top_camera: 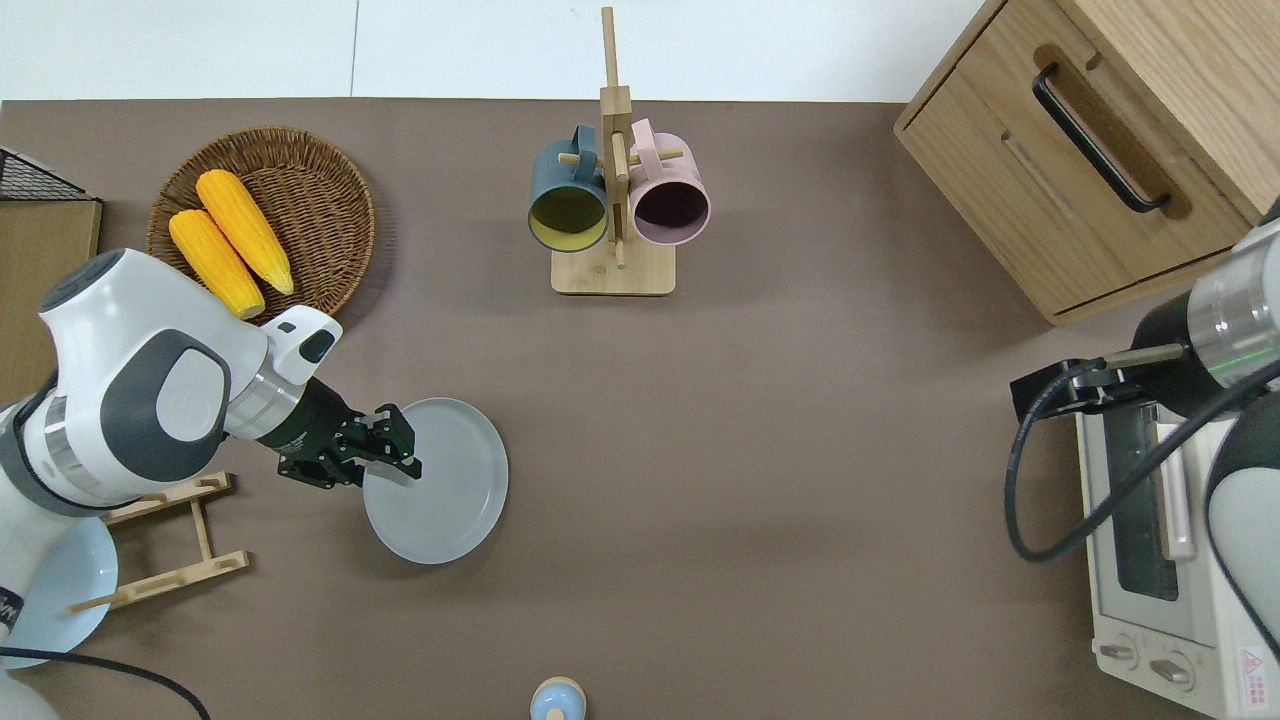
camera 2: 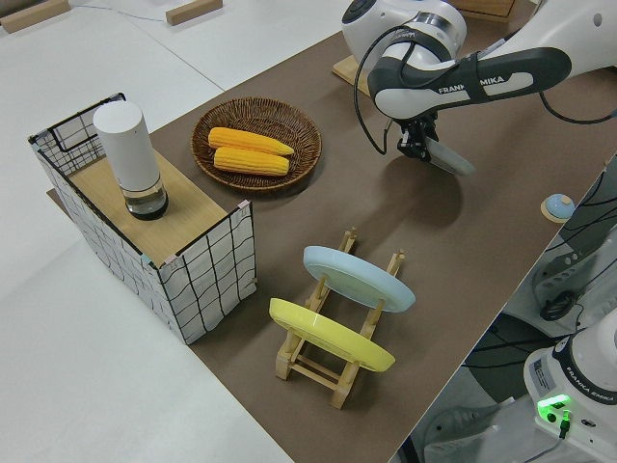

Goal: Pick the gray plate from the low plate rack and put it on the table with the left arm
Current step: 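Carry the gray plate away from the rack and lower it onto the table, then open the left gripper to release the gray plate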

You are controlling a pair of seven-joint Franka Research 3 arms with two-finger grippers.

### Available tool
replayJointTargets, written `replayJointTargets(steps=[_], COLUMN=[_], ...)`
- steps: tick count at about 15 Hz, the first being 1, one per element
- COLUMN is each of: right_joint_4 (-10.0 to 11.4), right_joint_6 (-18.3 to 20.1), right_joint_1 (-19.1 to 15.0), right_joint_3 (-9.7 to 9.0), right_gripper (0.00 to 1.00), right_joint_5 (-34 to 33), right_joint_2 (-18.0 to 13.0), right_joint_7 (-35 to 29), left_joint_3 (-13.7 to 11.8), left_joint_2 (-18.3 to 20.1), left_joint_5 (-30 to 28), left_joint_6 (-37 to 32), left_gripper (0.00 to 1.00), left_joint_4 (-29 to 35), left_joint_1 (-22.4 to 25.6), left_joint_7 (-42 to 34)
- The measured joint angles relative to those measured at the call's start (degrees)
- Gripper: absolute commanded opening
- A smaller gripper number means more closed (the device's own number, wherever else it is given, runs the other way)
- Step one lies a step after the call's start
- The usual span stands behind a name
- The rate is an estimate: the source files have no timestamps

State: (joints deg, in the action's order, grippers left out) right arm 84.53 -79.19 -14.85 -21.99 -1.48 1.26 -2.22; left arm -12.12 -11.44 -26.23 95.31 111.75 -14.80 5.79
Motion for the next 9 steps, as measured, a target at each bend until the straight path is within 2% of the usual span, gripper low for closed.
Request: replayJointTargets(steps=[3,9], right_joint_4=[0.0,0.0], right_joint_6=[0.0,0.0], right_joint_1=[0.0,0.0], right_joint_3=[0.0,0.0], right_gripper=[0.983,0.983], right_joint_5=[0.0,0.0], right_joint_2=[0.0,0.0], right_joint_7=[0.0,0.0], left_joint_3=[0.0,-0.4], left_joint_2=[0.0,0.9], left_joint_5=[0.4,6.1], left_joint_6=[0.0,-0.2], left_gripper=[0.99,0.99], left_joint_4=[0.0,-1.2], left_joint_1=[0.0,0.0], left_joint_7=[-0.2,-0.9])
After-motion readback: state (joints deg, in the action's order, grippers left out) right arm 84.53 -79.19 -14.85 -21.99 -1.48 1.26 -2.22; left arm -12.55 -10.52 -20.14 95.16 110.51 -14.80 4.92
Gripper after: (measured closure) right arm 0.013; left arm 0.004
